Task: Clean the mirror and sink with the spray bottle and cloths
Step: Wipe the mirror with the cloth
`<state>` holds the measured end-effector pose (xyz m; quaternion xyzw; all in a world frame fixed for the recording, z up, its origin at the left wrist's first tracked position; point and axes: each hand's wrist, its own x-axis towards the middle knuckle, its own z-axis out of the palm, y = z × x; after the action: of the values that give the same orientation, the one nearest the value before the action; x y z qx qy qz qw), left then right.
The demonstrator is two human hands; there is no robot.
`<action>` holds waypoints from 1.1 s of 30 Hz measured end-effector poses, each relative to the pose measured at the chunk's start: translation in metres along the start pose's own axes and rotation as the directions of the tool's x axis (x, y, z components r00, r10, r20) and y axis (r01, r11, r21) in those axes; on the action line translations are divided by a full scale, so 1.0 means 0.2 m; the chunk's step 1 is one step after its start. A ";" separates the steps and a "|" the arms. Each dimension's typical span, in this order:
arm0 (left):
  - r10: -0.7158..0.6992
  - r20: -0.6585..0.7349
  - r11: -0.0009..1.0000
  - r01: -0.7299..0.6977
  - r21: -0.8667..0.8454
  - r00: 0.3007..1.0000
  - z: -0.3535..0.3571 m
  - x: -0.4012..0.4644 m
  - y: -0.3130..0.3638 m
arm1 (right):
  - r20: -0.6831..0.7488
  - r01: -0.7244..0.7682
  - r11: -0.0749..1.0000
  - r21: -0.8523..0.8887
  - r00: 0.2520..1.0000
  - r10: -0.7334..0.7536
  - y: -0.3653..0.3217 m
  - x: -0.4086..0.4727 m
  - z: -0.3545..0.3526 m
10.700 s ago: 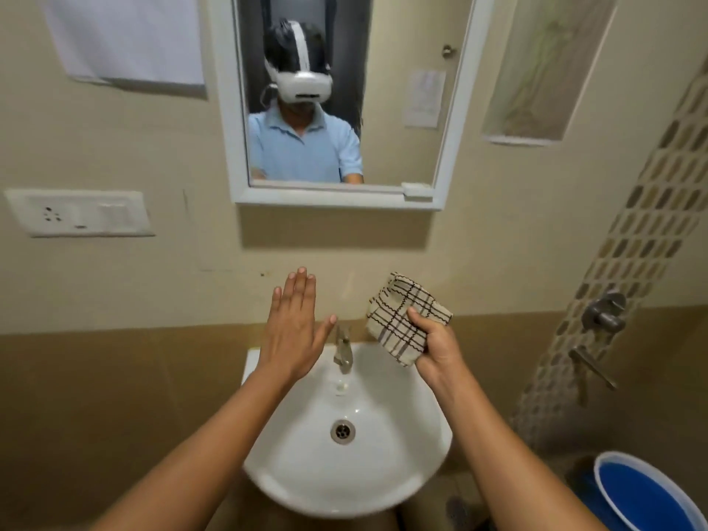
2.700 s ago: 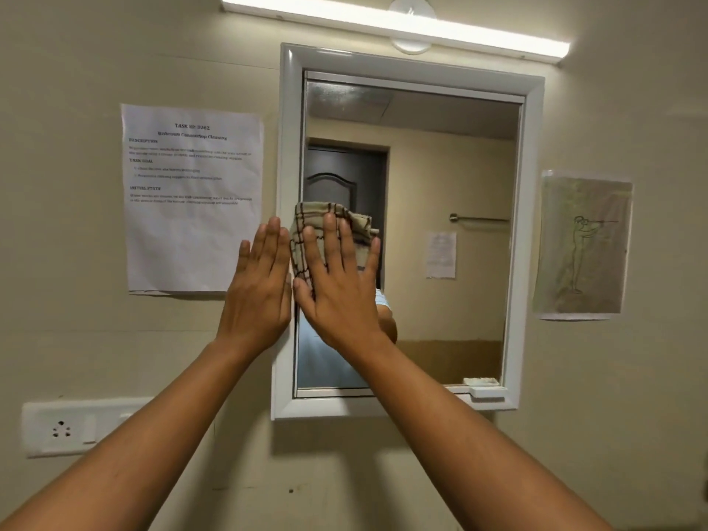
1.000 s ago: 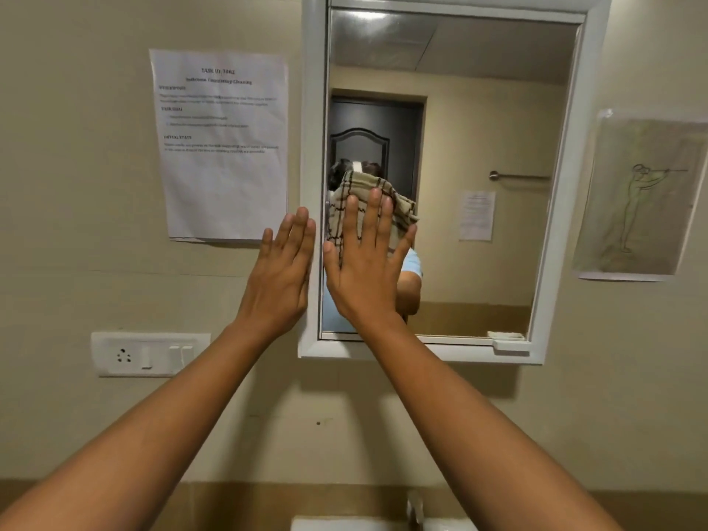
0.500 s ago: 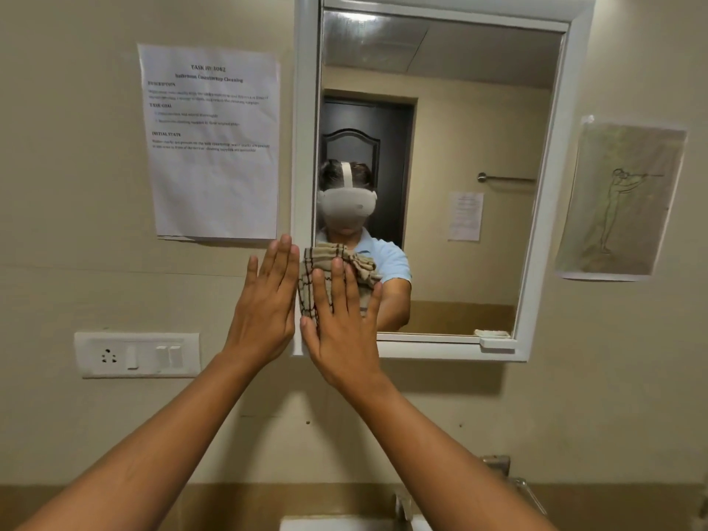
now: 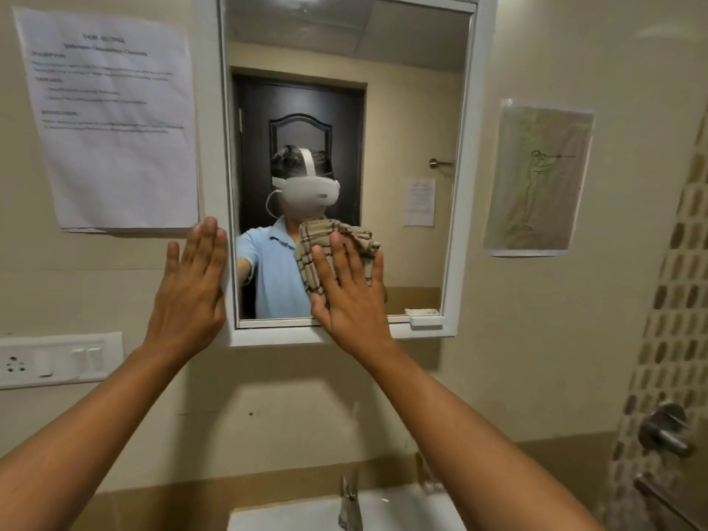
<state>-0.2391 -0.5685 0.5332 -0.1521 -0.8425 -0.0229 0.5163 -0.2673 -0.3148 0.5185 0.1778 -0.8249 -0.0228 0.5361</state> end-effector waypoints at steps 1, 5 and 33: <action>0.002 0.000 1.000 -0.002 0.002 1.000 0.00 0.00 0.00 | -0.005 -0.033 0.999 -0.003 0.999 0.033 0.07 -0.01 -0.01; -0.005 0.012 1.000 0.004 0.014 1.000 0.00 0.00 0.01 | -0.024 -0.145 0.989 -0.001 0.989 0.145 0.30 -0.03 -0.05; 0.000 -0.019 0.998 -0.001 -0.063 1.000 0.03 0.00 0.01 | 0.031 0.006 1.000 -0.013 1.000 -0.006 0.43 -0.19 -0.04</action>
<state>-0.2433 -0.5656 0.5295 -0.1683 -0.8363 -0.0508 0.5193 -0.2698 -0.2217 0.5076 0.1763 -0.8323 -0.0327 0.5245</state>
